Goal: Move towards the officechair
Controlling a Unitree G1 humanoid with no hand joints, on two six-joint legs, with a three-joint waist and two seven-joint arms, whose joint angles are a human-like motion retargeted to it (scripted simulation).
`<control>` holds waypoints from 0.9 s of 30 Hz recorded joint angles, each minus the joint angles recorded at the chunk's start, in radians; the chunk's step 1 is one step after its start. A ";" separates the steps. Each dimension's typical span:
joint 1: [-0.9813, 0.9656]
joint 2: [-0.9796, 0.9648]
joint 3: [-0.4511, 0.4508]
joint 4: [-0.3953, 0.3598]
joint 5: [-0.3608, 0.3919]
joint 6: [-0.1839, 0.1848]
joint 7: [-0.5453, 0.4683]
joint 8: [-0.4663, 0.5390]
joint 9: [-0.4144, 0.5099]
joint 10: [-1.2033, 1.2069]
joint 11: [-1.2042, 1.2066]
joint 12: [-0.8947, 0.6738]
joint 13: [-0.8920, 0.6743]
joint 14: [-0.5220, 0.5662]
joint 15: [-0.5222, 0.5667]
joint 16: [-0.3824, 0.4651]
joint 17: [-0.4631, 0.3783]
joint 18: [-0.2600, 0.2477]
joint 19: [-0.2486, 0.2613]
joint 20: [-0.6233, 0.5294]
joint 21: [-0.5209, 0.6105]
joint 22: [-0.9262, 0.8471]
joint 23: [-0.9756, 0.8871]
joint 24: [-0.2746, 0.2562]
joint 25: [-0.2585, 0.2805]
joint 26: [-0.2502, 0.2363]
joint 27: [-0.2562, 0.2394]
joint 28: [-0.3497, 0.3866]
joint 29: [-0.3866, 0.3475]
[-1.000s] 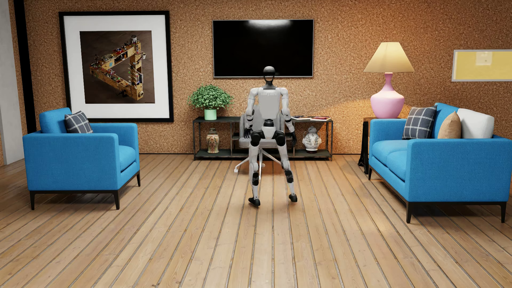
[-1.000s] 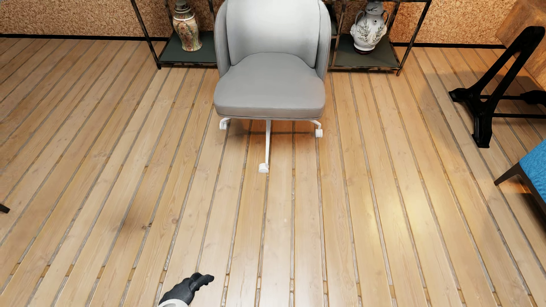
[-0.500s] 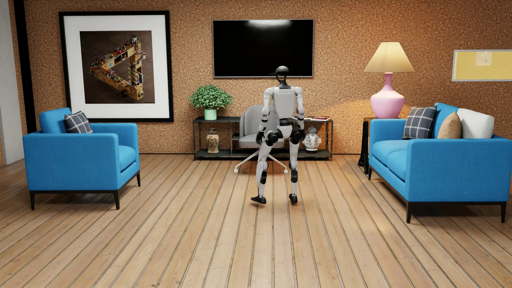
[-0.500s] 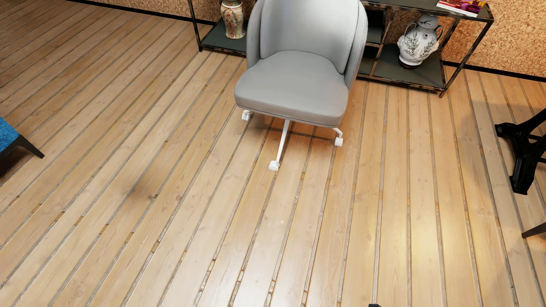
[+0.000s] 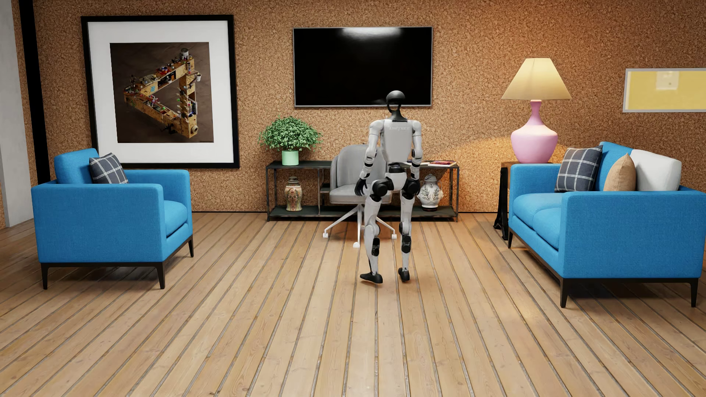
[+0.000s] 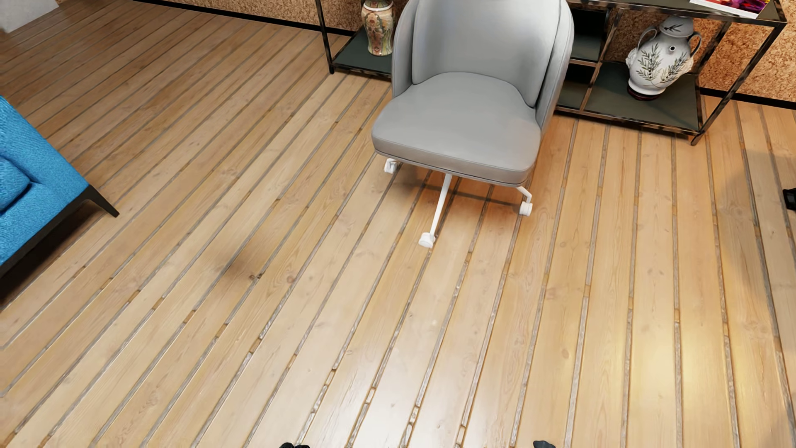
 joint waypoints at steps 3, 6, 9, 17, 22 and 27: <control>-0.012 0.009 0.001 -0.004 -0.004 -0.004 -0.017 -0.016 -0.002 0.017 -0.007 -0.015 0.011 0.004 0.000 0.003 -0.001 0.007 -0.005 -0.002 -0.010 0.020 0.028 -0.013 0.000 -0.001 -0.004 0.002 0.001; -0.062 0.016 -0.006 0.032 -0.011 -0.010 0.069 -0.053 0.000 0.113 -0.012 -0.028 0.011 0.009 -0.003 0.014 0.000 0.048 -0.009 0.000 -0.016 0.024 0.053 -0.016 -0.002 -0.002 0.003 0.002 -0.002; -0.066 0.036 -0.008 0.092 -0.013 -0.007 0.289 -0.096 -0.001 0.164 -0.023 -0.038 0.017 -0.017 -0.002 0.025 -0.007 0.122 -0.004 0.007 -0.007 0.019 0.070 -0.019 -0.010 -0.005 0.004 0.004 0.003; 0.036 0.106 0.019 0.003 -0.069 -0.017 0.335 -0.158 -0.015 0.012 -0.041 -0.006 0.015 -0.026 -0.014 0.001 -0.019 0.113 0.048 -0.016 -0.024 0.048 0.083 -0.019 -0.001 -0.011 0.008 0.008 -0.003; 0.046 0.058 0.024 -0.078 -0.186 -0.036 0.267 -0.185 -0.009 -0.001 0.169 0.003 0.017 -0.049 -0.023 -0.032 -0.017 0.122 0.088 -0.027 -0.028 0.093 0.058 -0.034 -0.003 0.000 0.000 0.005 -0.008; 0.041 -0.145 -0.003 -0.139 -0.276 -0.056 0.155 0.006 0.007 0.020 0.554 -0.007 0.034 -0.070 0.027 -0.023 -0.018 0.125 0.066 -0.065 -0.045 0.107 0.038 -0.026 -0.001 -0.003 0.003 -0.004 -0.014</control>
